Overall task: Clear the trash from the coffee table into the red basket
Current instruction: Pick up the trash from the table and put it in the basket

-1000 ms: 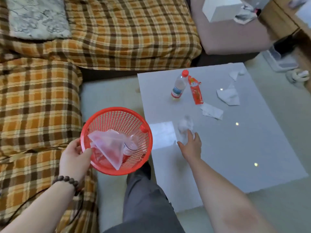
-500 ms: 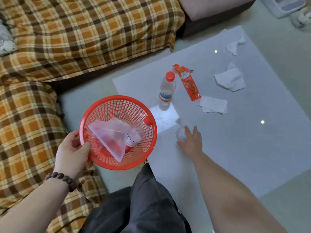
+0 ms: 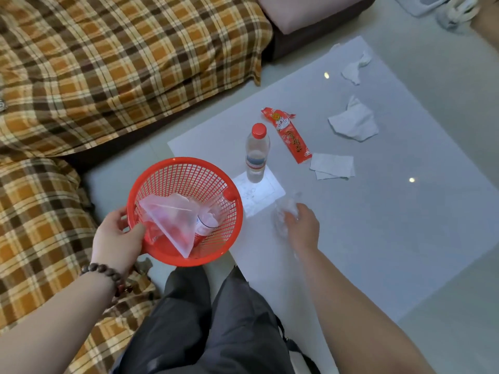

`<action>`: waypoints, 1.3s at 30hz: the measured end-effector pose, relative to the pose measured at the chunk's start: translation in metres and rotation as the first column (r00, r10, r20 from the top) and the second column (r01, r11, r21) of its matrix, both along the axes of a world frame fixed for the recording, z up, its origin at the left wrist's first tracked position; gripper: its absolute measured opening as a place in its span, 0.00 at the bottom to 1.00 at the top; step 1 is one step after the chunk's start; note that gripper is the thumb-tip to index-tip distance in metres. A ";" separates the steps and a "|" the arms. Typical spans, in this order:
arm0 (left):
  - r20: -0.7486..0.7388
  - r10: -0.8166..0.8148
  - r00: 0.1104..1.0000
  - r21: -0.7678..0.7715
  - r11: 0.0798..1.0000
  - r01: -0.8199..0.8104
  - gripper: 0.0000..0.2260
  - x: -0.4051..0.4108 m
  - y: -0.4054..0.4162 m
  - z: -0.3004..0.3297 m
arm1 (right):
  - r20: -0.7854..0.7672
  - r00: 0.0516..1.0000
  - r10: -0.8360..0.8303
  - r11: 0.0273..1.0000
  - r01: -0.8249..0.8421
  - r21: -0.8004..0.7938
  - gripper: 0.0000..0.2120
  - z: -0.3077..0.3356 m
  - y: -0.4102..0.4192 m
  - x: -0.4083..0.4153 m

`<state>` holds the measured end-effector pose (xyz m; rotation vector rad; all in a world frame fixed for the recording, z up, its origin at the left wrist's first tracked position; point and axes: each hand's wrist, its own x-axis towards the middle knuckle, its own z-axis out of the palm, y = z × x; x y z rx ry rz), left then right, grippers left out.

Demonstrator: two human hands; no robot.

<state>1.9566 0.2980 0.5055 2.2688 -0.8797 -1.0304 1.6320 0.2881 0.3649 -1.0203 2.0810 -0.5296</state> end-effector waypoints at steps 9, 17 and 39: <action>-0.043 -0.143 0.989 -0.069 0.988 0.140 0.15 -0.010 -0.024 0.029 | 0.065 0.969 0.237 0.892 -0.191 -0.409 0.16 0.138 -0.032 0.079; -0.124 -0.236 0.964 -0.097 0.969 0.225 0.16 -0.013 -0.041 0.046 | -0.224 0.852 0.473 0.778 -0.523 -0.348 0.23 0.159 -0.057 0.126; -0.197 -0.122 0.973 -0.081 0.991 0.107 0.15 0.086 -0.129 0.045 | -0.286 0.954 0.087 0.969 -0.148 -0.200 0.31 0.124 -0.144 0.108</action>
